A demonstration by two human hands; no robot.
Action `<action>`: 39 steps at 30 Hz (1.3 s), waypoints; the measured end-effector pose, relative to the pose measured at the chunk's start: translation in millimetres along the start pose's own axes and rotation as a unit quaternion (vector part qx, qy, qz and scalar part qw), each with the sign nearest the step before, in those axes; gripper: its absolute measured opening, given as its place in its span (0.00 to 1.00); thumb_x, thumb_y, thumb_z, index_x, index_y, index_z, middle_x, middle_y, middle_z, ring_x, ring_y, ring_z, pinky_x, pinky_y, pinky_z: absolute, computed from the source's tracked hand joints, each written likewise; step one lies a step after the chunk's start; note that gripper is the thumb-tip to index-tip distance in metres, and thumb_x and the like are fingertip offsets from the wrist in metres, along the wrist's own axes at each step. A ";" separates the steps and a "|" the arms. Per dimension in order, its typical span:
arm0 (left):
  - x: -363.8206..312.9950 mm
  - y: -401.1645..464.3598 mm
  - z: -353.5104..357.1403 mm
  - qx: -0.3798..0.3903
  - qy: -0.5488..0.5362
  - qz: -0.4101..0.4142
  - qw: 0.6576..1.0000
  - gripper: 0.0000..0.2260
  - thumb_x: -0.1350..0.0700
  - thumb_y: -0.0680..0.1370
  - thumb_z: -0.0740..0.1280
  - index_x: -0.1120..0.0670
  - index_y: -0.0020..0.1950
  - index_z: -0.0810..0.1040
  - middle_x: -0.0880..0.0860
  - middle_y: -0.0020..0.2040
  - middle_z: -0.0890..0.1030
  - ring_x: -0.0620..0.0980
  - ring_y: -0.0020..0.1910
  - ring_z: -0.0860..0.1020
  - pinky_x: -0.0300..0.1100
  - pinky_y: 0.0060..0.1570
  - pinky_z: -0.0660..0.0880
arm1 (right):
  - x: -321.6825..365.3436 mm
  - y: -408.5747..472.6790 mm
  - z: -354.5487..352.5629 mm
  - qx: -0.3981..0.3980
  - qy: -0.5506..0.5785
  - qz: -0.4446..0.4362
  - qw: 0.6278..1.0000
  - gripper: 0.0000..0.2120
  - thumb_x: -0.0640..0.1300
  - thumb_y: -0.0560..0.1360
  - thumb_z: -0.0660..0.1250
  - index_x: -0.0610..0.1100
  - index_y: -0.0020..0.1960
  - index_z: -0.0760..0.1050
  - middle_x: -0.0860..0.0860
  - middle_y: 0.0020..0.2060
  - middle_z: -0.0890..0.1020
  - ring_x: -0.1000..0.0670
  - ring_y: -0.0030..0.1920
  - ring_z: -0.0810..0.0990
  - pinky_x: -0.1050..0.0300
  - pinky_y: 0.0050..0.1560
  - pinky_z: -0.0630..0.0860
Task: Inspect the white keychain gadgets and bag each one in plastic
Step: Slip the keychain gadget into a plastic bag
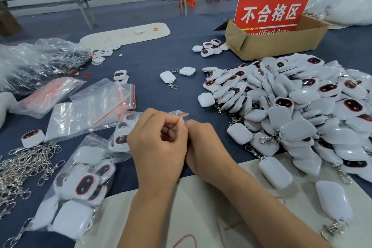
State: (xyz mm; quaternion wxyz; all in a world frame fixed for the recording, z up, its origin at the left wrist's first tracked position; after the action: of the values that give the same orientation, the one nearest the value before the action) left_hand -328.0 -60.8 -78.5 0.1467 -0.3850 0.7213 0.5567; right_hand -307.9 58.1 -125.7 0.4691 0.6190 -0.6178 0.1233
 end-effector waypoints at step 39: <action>39.6 -4.6 40.2 0.185 -0.077 -0.146 0.969 0.11 0.58 0.79 0.71 0.49 0.61 0.84 0.43 0.54 0.84 0.41 0.50 0.82 0.39 0.53 0.79 | -21.8 4.2 -35.9 -0.079 0.044 0.062 0.994 0.10 0.40 0.86 0.57 0.44 0.62 0.75 0.56 0.35 0.81 0.53 0.34 0.80 0.64 0.39 0.72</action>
State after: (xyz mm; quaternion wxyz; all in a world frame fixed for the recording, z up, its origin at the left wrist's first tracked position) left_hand -359.6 -40.0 -120.6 0.3497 -0.4083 0.7345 0.4141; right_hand -300.7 99.4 -120.9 0.5346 0.5347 -0.6413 0.1305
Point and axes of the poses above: each hand's wrist, its own y-axis towards the middle knuckle, its own z-axis out of the palm, x = y × z, the point moved 10 cm from there along y, towards the middle knuckle
